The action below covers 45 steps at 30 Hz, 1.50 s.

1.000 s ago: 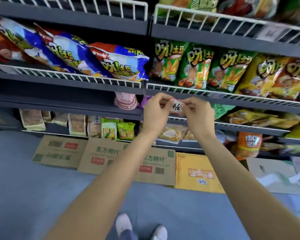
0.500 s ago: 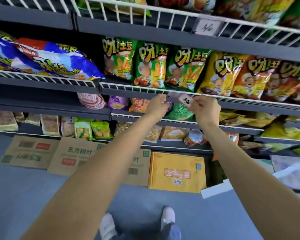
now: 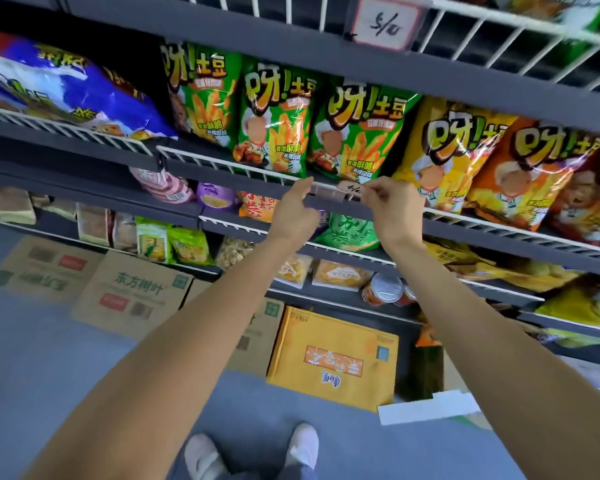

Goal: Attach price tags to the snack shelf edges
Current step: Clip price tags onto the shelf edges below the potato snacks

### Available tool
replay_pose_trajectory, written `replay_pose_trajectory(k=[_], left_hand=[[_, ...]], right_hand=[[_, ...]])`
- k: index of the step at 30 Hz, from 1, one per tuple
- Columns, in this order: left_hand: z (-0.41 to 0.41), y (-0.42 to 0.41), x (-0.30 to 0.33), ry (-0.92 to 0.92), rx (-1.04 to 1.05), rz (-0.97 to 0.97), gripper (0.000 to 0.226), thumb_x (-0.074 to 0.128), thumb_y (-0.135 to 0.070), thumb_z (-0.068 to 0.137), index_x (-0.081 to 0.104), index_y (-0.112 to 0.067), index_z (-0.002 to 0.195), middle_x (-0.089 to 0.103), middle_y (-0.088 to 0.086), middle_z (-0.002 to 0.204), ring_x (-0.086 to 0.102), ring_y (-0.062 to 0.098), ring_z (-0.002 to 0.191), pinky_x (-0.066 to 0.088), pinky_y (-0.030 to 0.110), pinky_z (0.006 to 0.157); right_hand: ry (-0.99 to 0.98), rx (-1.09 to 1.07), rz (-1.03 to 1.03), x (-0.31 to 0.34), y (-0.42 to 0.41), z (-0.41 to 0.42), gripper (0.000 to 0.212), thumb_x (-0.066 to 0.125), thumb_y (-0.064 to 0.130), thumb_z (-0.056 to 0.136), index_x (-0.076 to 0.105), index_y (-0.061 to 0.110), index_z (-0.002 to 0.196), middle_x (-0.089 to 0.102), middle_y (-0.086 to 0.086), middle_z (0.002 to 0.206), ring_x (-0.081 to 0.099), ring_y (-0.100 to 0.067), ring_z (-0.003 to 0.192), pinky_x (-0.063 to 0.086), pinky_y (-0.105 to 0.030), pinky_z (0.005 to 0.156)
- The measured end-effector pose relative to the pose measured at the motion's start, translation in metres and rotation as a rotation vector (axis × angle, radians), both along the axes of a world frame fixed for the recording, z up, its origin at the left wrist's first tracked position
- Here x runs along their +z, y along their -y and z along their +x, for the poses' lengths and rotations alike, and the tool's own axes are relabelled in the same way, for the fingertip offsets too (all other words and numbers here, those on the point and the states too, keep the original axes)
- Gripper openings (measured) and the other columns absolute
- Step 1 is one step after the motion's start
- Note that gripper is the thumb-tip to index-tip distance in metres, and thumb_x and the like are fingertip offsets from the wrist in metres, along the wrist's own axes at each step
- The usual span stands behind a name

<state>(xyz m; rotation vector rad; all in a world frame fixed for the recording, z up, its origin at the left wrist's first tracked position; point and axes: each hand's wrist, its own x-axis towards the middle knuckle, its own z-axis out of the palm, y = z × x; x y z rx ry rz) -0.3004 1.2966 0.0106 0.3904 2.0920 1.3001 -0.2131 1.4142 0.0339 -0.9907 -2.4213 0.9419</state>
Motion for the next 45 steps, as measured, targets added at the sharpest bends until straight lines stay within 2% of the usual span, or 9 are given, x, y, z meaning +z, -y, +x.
replay_pose_trajectory(k=[6, 9, 12, 15, 18, 20, 27, 32, 45], left_hand=[[0.007, 0.003, -0.001, -0.123, -0.084, -0.095, 0.072, 0.044, 0.006, 0.085, 0.021, -0.021, 0.148, 0.051, -0.013, 0.087, 0.057, 0.022, 0.078, 0.046, 0.035, 0.061], [0.011, 0.004, -0.003, -0.100, -0.068, -0.069, 0.071, 0.045, 0.006, 0.086, 0.022, -0.022, 0.148, 0.055, 0.004, 0.131, 0.044, 0.001, 0.060, 0.038, 0.009, 0.047], [0.011, 0.007, -0.007, -0.101, -0.054, -0.033, 0.070, 0.046, 0.008, 0.085, 0.027, -0.020, 0.146, 0.041, 0.006, 0.146, 0.051, -0.006, 0.064, 0.037, 0.004, 0.046], [0.007, 0.009, -0.010, -0.090, -0.040, 0.000, 0.067, 0.043, 0.011, 0.083, 0.033, -0.016, 0.144, 0.039, 0.006, 0.148, 0.060, 0.027, 0.108, 0.042, 0.007, 0.052], [0.005, 0.011, -0.013, -0.133, -0.075, -0.023, 0.058, 0.043, 0.011, 0.082, 0.045, -0.009, 0.137, 0.038, 0.003, 0.148, 0.037, 0.019, 0.136, 0.035, 0.013, 0.100], [0.006, 0.014, -0.014, -0.181, -0.101, -0.051, 0.058, 0.044, 0.010, 0.082, 0.046, -0.009, 0.137, 0.040, 0.003, 0.147, 0.034, 0.015, 0.138, 0.023, 0.015, 0.108], [0.000, 0.016, -0.012, -0.259, -0.178, -0.108, 0.047, 0.047, 0.007, 0.082, 0.060, -0.010, 0.123, 0.036, 0.001, 0.150, 0.034, 0.015, 0.137, 0.026, 0.014, 0.102], [0.000, 0.012, -0.015, -0.167, -0.121, -0.042, 0.055, 0.047, 0.007, 0.082, 0.050, -0.016, 0.132, 0.043, 0.004, 0.144, 0.047, 0.019, 0.127, 0.040, 0.021, 0.088], [-0.003, 0.004, -0.013, 0.075, 0.020, 0.074, 0.063, 0.045, 0.007, 0.084, 0.036, -0.013, 0.143, 0.041, 0.007, 0.146, 0.034, 0.013, 0.137, 0.031, 0.021, 0.096]], right_hand=[[-0.049, 0.059, 0.058, -0.003, 0.004, -0.007, 0.017, 0.056, 0.008, 0.091, 0.072, 0.003, 0.096, 0.072, -0.010, 0.094, 0.056, -0.011, 0.077, 0.034, -0.008, 0.064], [-0.059, 0.067, 0.066, -0.005, 0.005, -0.009, 0.017, 0.057, 0.008, 0.091, 0.072, 0.003, 0.096, 0.072, -0.010, 0.092, 0.058, -0.012, 0.076, 0.035, -0.013, 0.068], [-0.054, 0.097, 0.130, -0.004, 0.006, -0.011, 0.019, 0.054, 0.007, 0.091, 0.071, 0.004, 0.099, 0.072, -0.011, 0.090, 0.063, -0.020, 0.078, 0.040, -0.019, 0.069], [-0.019, 0.156, 0.234, -0.005, 0.005, -0.015, 0.020, 0.050, 0.005, 0.092, 0.068, 0.004, 0.101, 0.071, -0.014, 0.085, 0.063, -0.027, 0.076, 0.050, -0.033, 0.070], [0.053, 0.220, 0.334, -0.009, 0.004, -0.021, 0.020, 0.048, 0.001, 0.090, 0.065, 0.004, 0.099, 0.067, -0.017, 0.080, 0.061, -0.033, 0.071, 0.052, -0.041, 0.064], [0.108, 0.239, 0.405, -0.013, 0.004, -0.023, 0.021, 0.049, -0.005, 0.085, 0.064, 0.004, 0.096, 0.066, -0.016, 0.081, 0.060, -0.035, 0.072, 0.052, -0.040, 0.061], [0.159, 0.240, 0.501, -0.023, 0.001, -0.026, 0.018, 0.054, 0.004, 0.089, 0.069, 0.002, 0.099, 0.056, -0.014, 0.108, 0.055, -0.032, 0.099, 0.040, -0.032, 0.060], [0.181, 0.224, 0.510, -0.026, 0.000, -0.030, 0.015, 0.057, 0.001, 0.085, 0.065, 0.005, 0.097, 0.058, -0.014, 0.098, 0.055, -0.033, 0.092, 0.035, -0.031, 0.058], [0.212, 0.195, 0.574, -0.032, -0.003, -0.031, 0.014, 0.055, 0.003, 0.085, 0.066, 0.008, 0.092, 0.062, -0.012, 0.094, 0.057, -0.034, 0.083, 0.033, -0.030, 0.057]])
